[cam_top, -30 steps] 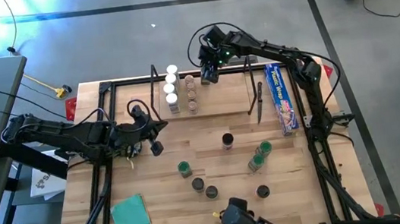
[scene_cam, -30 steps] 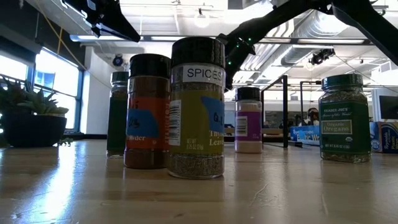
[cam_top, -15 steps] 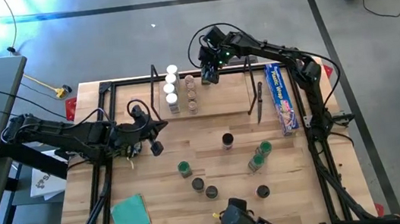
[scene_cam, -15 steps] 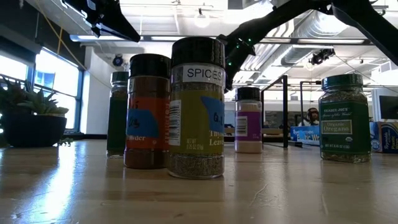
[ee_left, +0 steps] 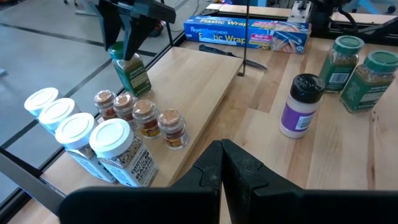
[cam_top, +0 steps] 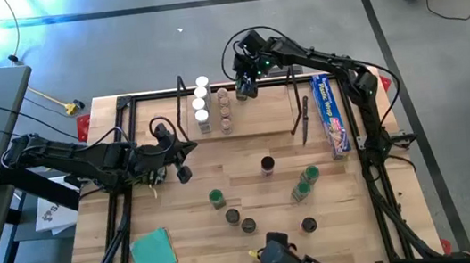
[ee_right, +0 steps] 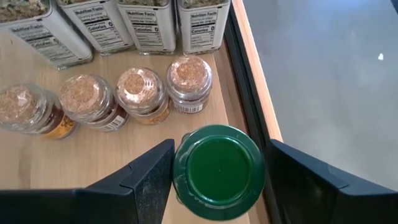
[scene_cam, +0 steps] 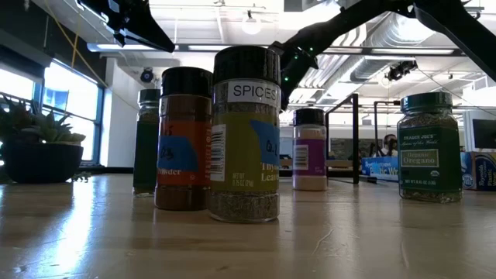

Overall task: Shelf spices
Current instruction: Put the green seasoning bottle on the shelf

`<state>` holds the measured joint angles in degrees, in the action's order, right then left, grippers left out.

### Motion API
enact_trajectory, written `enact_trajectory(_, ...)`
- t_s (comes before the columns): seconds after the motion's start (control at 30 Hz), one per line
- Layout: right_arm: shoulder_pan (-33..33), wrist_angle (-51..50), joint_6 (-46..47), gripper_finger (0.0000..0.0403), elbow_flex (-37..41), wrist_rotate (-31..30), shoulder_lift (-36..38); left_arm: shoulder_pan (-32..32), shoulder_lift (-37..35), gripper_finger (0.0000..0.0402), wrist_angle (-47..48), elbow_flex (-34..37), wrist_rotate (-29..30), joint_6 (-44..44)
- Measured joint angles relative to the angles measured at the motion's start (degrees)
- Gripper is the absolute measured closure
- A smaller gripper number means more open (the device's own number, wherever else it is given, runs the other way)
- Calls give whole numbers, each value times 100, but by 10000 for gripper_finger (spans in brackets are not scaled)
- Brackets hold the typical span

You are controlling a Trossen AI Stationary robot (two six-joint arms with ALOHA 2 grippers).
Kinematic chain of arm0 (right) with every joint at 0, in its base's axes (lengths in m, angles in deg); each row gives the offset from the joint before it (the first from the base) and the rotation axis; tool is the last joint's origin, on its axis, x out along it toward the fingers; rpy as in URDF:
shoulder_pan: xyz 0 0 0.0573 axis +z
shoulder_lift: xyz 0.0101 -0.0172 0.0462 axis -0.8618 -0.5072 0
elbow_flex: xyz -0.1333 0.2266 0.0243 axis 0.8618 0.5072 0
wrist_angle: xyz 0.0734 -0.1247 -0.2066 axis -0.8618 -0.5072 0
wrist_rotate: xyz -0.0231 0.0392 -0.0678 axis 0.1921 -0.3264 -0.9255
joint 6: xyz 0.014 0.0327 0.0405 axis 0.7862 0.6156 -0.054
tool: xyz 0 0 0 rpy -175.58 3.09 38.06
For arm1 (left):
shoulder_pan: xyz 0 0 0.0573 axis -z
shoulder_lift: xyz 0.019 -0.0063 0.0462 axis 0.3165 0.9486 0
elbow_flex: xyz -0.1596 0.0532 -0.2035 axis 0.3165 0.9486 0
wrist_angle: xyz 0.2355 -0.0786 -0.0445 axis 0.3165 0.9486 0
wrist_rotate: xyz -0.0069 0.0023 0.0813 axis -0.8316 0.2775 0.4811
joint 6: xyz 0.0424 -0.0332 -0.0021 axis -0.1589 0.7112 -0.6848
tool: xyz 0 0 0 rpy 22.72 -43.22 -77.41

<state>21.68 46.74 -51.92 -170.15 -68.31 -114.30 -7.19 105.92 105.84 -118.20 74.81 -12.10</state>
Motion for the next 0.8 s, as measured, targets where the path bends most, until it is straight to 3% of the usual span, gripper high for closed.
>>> enact_trajectory(0.23,0,-4,-329,160,-2,222,0,2,0,401,0,0,-102,2)
enact_trajectory(0.53,13,-20,-1061,206,-7,438,0,2,0,401,0,0,-104,2)
enact_trajectory(0.8,61,-28,-1606,196,-15,360,4,2,0,401,0,0,-106,2)
